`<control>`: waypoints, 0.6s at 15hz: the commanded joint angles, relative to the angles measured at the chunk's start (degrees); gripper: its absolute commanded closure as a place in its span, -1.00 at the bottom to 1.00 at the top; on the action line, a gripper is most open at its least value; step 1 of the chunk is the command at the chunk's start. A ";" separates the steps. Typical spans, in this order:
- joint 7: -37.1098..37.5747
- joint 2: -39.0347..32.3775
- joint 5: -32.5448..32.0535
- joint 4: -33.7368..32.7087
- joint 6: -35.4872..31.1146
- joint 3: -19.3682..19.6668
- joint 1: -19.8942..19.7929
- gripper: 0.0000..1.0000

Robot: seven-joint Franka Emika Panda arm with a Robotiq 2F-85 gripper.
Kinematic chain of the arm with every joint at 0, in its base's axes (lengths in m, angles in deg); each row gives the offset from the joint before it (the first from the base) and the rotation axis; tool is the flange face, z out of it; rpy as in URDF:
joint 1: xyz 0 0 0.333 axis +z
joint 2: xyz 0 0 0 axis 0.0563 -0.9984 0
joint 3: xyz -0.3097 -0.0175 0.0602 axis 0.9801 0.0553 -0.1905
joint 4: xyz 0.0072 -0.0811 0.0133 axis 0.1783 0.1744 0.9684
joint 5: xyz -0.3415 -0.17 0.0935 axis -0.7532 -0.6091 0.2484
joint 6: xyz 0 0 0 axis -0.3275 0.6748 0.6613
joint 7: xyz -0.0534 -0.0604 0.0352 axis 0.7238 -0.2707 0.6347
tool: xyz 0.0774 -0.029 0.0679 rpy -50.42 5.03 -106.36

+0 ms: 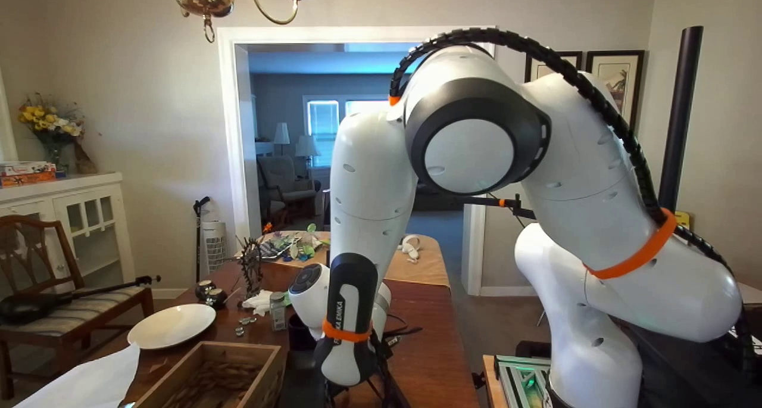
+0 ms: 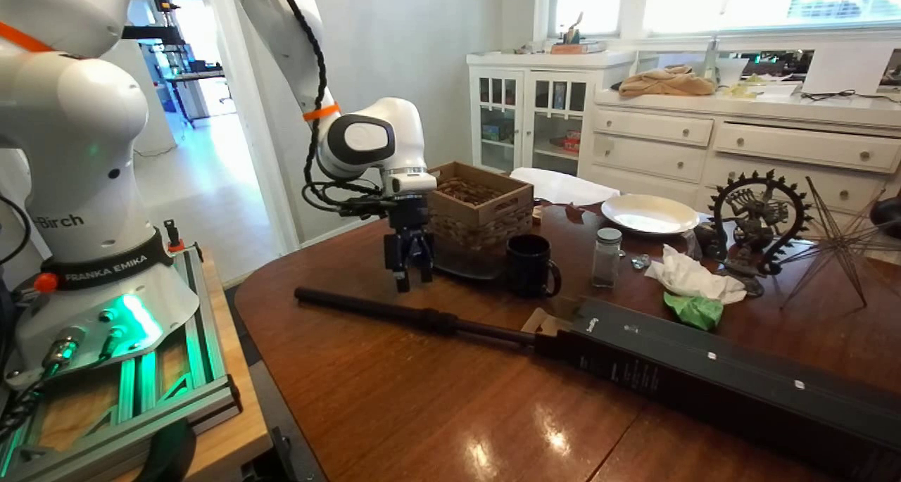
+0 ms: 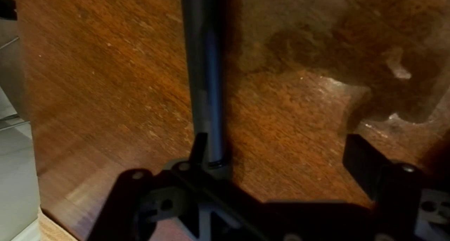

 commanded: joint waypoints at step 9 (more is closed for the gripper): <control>0.94 0.29 -1.60 -1.75 -7.24 -1.71 -8.56 -1.00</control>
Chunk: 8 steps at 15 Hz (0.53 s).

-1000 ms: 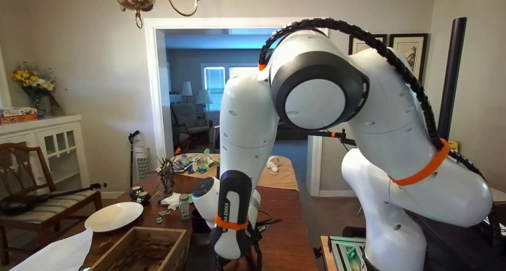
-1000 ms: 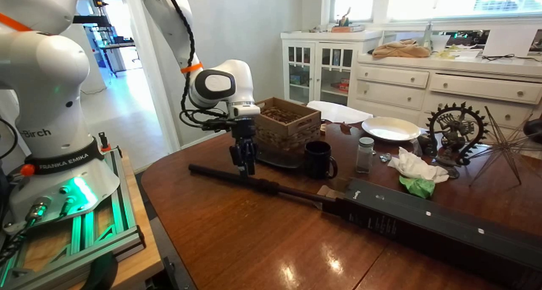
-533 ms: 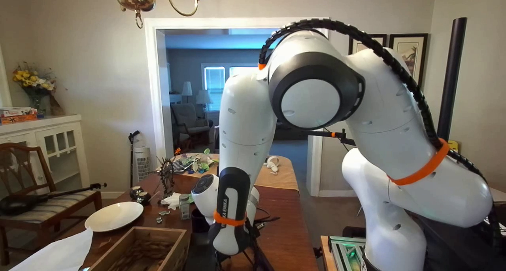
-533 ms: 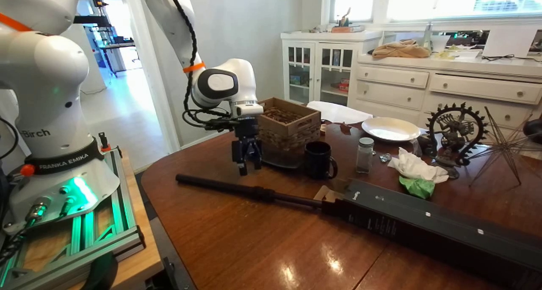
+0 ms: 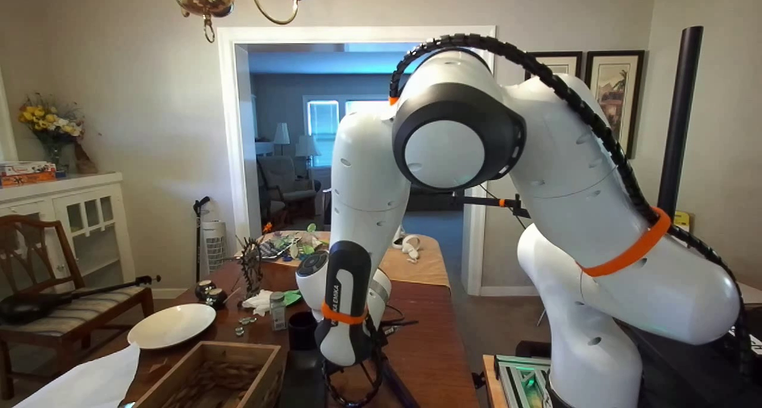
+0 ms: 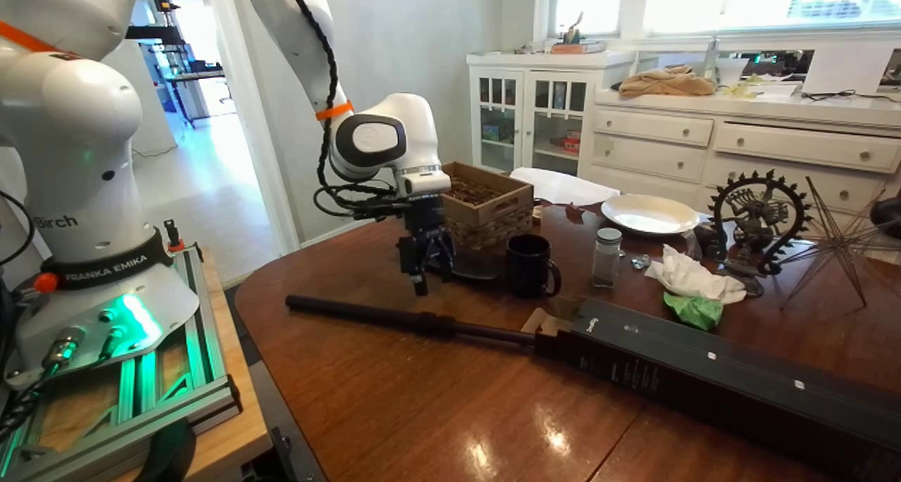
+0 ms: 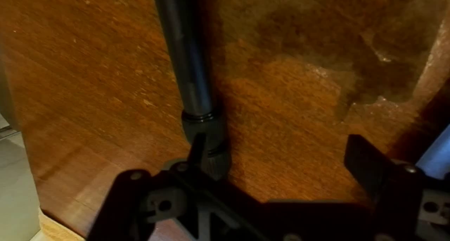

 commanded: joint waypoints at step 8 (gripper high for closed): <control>-5.21 0.52 0.62 1.51 -15.11 -4.09 -9.82 -1.00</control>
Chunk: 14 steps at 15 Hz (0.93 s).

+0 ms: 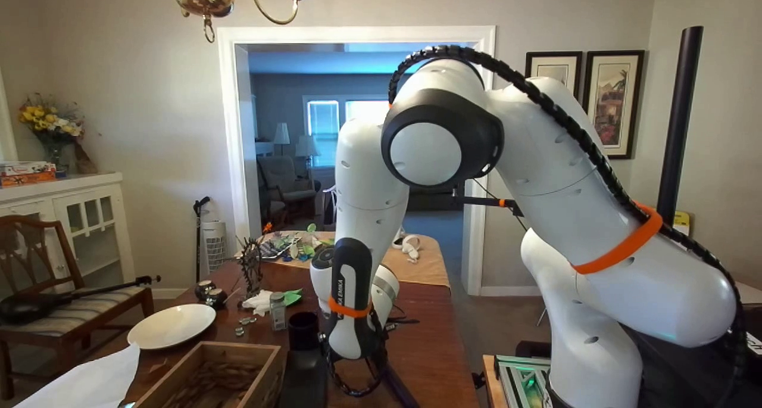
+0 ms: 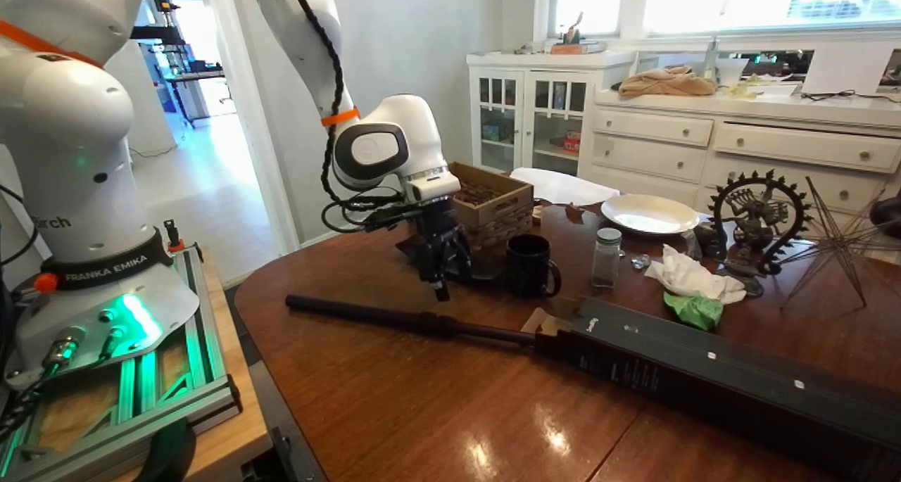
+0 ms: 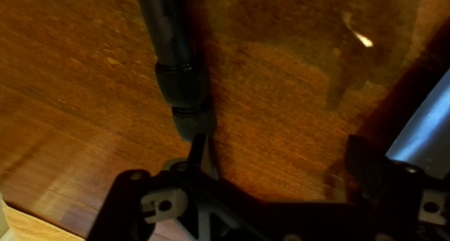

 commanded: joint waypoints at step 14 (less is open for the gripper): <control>-15.71 1.76 6.51 2.57 -11.09 -9.23 -16.21 -1.00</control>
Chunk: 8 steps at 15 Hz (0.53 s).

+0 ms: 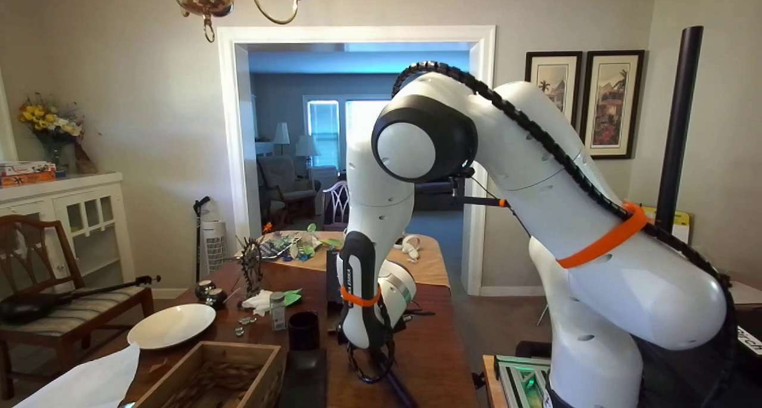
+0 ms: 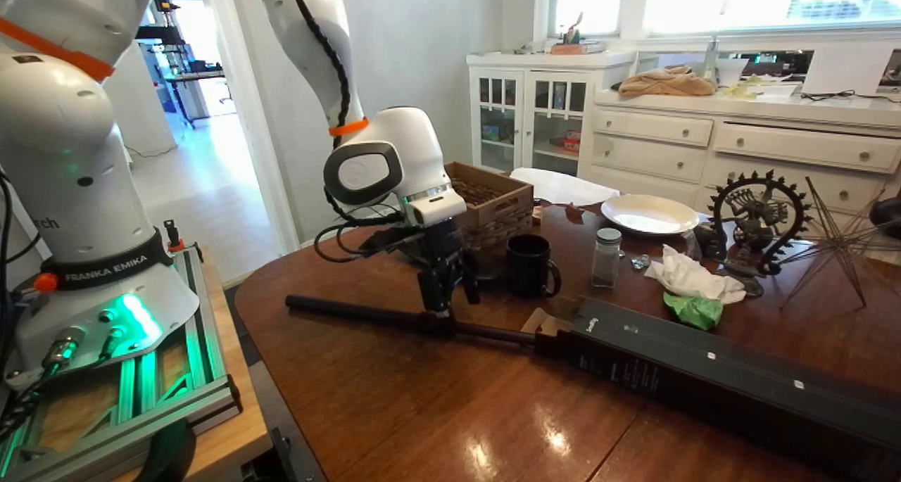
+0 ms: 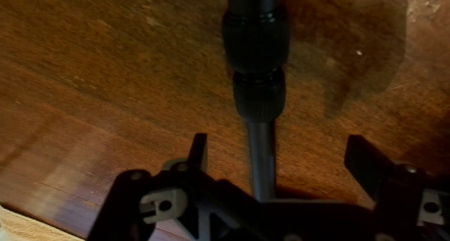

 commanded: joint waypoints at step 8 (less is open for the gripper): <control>-11.57 1.29 7.90 2.22 -6.11 -10.17 -10.19 -0.11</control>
